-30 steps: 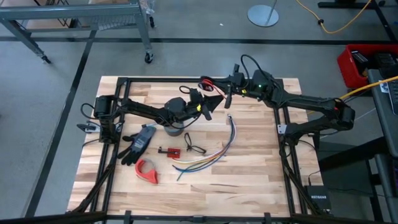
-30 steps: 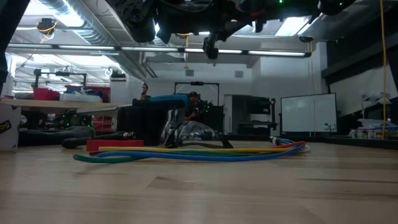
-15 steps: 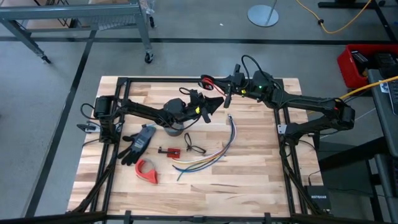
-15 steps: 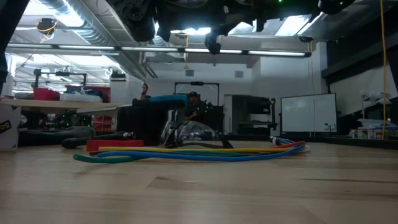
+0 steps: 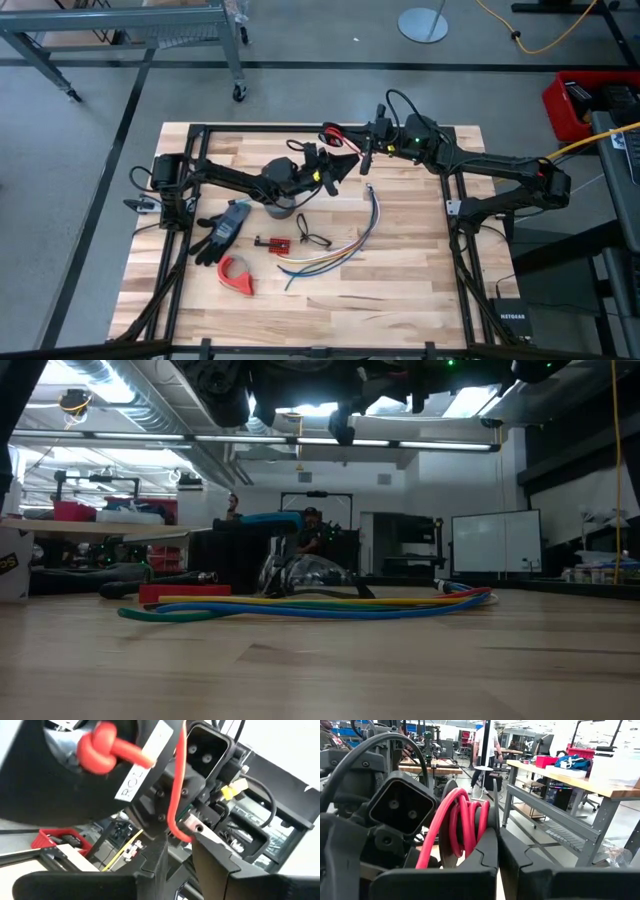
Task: Coil cords
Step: Coil the red wire on the spool
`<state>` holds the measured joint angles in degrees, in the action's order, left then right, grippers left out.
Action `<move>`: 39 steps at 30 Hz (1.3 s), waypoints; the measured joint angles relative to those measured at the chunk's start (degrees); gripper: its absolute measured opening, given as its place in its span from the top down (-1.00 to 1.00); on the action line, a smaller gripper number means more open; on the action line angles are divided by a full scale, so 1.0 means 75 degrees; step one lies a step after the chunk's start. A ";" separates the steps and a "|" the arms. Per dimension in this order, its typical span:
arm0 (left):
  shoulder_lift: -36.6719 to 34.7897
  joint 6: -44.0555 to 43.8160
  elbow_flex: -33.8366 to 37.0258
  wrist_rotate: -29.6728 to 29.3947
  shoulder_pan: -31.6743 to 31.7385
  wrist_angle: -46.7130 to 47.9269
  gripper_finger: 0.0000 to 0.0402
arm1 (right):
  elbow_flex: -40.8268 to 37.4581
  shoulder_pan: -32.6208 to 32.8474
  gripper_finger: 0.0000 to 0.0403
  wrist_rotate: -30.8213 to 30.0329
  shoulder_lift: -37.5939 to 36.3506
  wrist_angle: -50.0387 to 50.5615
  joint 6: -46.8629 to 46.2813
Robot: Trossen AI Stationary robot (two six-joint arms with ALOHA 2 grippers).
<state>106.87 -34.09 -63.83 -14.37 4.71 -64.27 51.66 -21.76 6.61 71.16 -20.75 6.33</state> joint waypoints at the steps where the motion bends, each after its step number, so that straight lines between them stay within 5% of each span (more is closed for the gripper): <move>1: 0.0000 0.0000 0.0000 0.0000 0.0000 0.0024 0.59 | 0.0001 0.0000 1.00 0.0000 0.0000 0.0002 -0.0003; 21: 0.0000 0.0135 0.0000 -0.0038 0.0137 -0.0160 0.60 | 0.0002 0.0006 1.00 0.0267 0.0000 0.0122 -0.0085; 29: 0.0000 0.0655 0.0002 -0.0036 0.0128 -0.0004 0.96 | 0.0002 0.0006 1.00 0.0268 0.0000 0.0125 -0.0229; 39: -0.0005 0.0804 0.0000 -0.0133 0.0129 0.1396 0.99 | 0.0002 0.0003 1.00 0.0271 -0.0103 0.0605 -0.0715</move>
<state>106.83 -28.05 -63.83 -15.37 5.68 -53.80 51.68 -21.74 8.64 70.38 -16.21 0.96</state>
